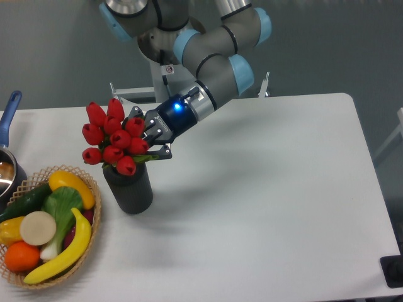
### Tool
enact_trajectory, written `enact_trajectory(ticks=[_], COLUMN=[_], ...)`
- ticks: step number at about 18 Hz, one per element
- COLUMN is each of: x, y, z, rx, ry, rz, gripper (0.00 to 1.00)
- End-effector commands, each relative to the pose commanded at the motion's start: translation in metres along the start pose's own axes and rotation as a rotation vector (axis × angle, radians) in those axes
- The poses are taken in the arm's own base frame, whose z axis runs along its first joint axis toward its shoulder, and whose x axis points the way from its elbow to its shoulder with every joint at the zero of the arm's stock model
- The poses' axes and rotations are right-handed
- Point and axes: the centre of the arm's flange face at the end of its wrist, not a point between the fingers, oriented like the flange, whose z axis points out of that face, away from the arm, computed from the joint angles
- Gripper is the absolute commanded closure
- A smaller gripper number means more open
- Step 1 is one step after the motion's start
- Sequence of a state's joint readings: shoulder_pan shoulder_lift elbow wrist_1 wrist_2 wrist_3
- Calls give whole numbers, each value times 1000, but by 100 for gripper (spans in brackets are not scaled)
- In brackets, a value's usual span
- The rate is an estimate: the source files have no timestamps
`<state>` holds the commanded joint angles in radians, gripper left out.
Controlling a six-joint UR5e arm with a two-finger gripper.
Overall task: Insert the flowers into the vase
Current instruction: 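Lower the tulip stems down into the black vase opening, then open the gripper to release the tulips in the vase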
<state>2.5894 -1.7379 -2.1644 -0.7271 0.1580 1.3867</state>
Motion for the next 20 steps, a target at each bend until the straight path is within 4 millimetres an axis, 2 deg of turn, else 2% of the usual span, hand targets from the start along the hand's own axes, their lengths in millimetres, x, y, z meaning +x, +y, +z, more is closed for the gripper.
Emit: enact_trajectory(ticks=[2,6,9,12,15,20], x=[1,2,3,3,3,3], y=[5,29,29,28,27,27], z=[1,3,2,1,0,-2], rx=[-2,-92,-91,-91,-87,-84], ry=[2,-3,-5,-6,-10,-14], rz=[11,33,33,32,33,31], gripper=[66,61,53,38,12,2])
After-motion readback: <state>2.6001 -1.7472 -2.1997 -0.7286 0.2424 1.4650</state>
